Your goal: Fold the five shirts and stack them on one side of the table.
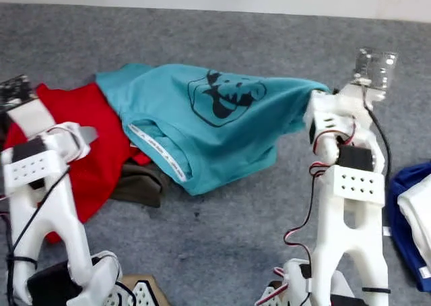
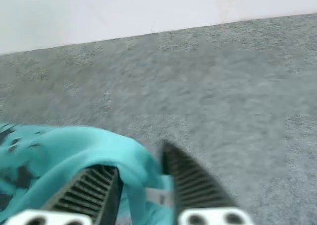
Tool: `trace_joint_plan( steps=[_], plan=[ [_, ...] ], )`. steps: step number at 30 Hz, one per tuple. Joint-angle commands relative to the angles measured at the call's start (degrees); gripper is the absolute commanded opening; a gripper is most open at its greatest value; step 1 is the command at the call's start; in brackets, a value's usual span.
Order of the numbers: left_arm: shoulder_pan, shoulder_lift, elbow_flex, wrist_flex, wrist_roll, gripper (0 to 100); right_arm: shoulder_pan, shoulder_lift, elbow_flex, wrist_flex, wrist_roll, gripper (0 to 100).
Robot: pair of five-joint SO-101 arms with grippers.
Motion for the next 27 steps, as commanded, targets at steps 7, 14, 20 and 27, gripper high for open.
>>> trace_joint_plan(
  steps=[7, 14, 20, 27],
  plan=[
    [10.1, 0.0, 6.9, -17.5, 0.3, 31, -6.1, -2.4, -0.7, 2.1, 4.3, 22.4],
    [8.7, 11.4, 9.9, -30.1, 0.2, 22, -6.1, -2.2, -0.7, 2.1, 4.2, 22.4],
    [5.5, 24.0, -1.2, -30.1, 0.4, 4, -6.1, -2.2, -0.7, 2.1, 3.7, 22.4],
    [-7.0, 32.7, -11.9, -28.2, 0.3, 1, -6.5, -2.7, 0.7, 2.0, 2.5, 22.4]
  ],
)
